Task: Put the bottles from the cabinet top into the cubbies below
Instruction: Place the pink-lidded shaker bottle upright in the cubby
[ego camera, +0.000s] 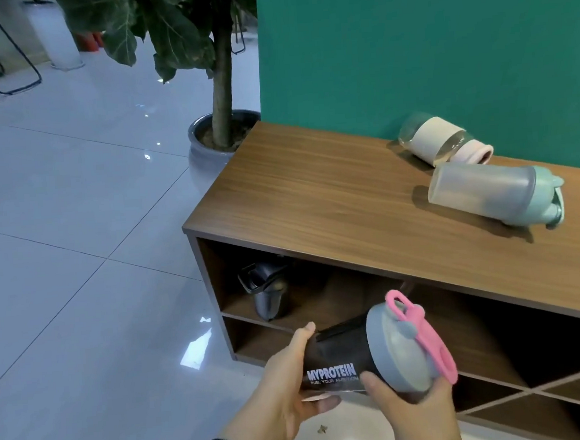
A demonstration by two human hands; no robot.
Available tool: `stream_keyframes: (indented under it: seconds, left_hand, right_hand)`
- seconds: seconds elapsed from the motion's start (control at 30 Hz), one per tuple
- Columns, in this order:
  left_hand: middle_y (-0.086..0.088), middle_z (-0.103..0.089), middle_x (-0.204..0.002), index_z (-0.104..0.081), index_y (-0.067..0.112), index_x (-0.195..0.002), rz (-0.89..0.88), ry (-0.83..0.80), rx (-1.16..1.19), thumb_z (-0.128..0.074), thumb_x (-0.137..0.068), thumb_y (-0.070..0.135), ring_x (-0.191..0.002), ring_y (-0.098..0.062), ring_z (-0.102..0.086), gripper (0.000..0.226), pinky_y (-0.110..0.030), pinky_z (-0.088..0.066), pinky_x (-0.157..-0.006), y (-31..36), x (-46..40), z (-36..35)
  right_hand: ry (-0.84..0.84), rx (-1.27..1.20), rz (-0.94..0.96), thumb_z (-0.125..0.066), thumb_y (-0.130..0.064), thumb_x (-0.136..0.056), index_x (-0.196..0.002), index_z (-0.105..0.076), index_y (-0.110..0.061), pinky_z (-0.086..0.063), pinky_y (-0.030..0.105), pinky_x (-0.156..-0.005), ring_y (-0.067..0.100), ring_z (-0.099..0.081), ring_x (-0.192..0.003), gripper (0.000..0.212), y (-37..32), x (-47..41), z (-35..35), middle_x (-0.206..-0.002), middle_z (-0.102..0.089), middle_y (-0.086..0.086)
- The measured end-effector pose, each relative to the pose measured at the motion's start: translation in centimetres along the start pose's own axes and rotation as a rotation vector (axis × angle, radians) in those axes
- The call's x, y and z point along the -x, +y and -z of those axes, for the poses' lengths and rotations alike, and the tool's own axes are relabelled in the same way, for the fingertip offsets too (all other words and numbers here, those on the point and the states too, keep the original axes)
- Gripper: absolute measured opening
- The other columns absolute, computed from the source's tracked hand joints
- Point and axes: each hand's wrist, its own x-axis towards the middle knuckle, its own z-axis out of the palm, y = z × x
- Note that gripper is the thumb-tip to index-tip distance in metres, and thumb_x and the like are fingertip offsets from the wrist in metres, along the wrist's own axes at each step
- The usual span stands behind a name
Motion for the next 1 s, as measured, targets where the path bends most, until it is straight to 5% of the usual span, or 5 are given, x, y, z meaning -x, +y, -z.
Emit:
stream_keyframes:
  seconds: [0.1, 0.2, 0.43, 0.7, 1.0]
  left_hand:
    - [-0.009, -0.065, -0.128, -0.052, 0.021, -0.14, -0.108, 0.14, -0.094, -0.062, -0.091, 0.058, -0.114, -0.03, -0.062, 0.062, -0.049, -0.056, -0.095, 0.2, -1.8, 0.2]
    - [-0.007, -0.051, -0.146, -0.041, 0.024, -0.15, -0.247, 0.238, -0.14, -0.054, -0.1, 0.045, -0.132, -0.03, -0.05, 0.056, -0.048, -0.046, -0.108, 0.5, -2.4, 0.2]
    - [-0.003, -0.062, -0.119, -0.056, 0.028, -0.109, -0.302, 0.166, -0.166, -0.056, -0.101, 0.037, -0.112, -0.021, -0.062, 0.012, -0.043, -0.057, -0.091, 0.7, -2.7, 0.4]
    - [0.0, -0.063, -0.111, -0.056, 0.035, -0.089, -0.299, 0.136, -0.135, -0.057, -0.101, 0.033, -0.109, -0.02, -0.063, 0.012, -0.038, -0.055, -0.083, 1.3, -2.9, 0.2]
    - [-0.003, -0.063, -0.122, -0.061, 0.031, -0.103, -0.33, 0.092, -0.119, -0.055, -0.103, 0.027, -0.114, -0.021, -0.062, 0.007, -0.044, -0.055, -0.096, 1.5, -3.3, 0.5]
  right_hand:
    - [-0.109, 0.024, 0.13, -0.1, -0.017, -0.042, -0.129, -0.042, -0.031, -0.047, 0.005, -0.084, -0.009, -0.053, -0.113, 0.105, 1.4, -1.0, -1.5, -0.127, -0.051, -0.012]
    - [-0.232, 0.046, 0.09, -0.097, 0.001, -0.054, -0.137, -0.032, -0.034, -0.046, 0.001, -0.079, -0.022, -0.05, -0.108, 0.11, 2.5, -2.8, -3.4, -0.124, -0.047, -0.024]
    - [-0.25, 0.087, 0.03, -0.085, 0.001, -0.074, -0.145, -0.028, -0.036, -0.047, 0.0, -0.065, -0.024, -0.055, -0.096, 0.098, 3.3, -7.1, -7.1, -0.119, -0.052, -0.02]
    - [-0.136, 0.205, 0.009, -0.088, -0.016, -0.074, -0.153, -0.023, -0.032, -0.045, 0.003, -0.071, 0.011, -0.055, -0.116, 0.103, 5.1, -9.2, -8.4, -0.132, -0.054, -0.004]
    - [-0.198, 0.253, -0.163, -0.089, -0.03, -0.073, -0.158, -0.01, -0.035, -0.037, 0.043, -0.116, 0.022, -0.034, -0.147, 0.116, 6.4, -8.2, -7.7, -0.161, -0.036, 0.002]
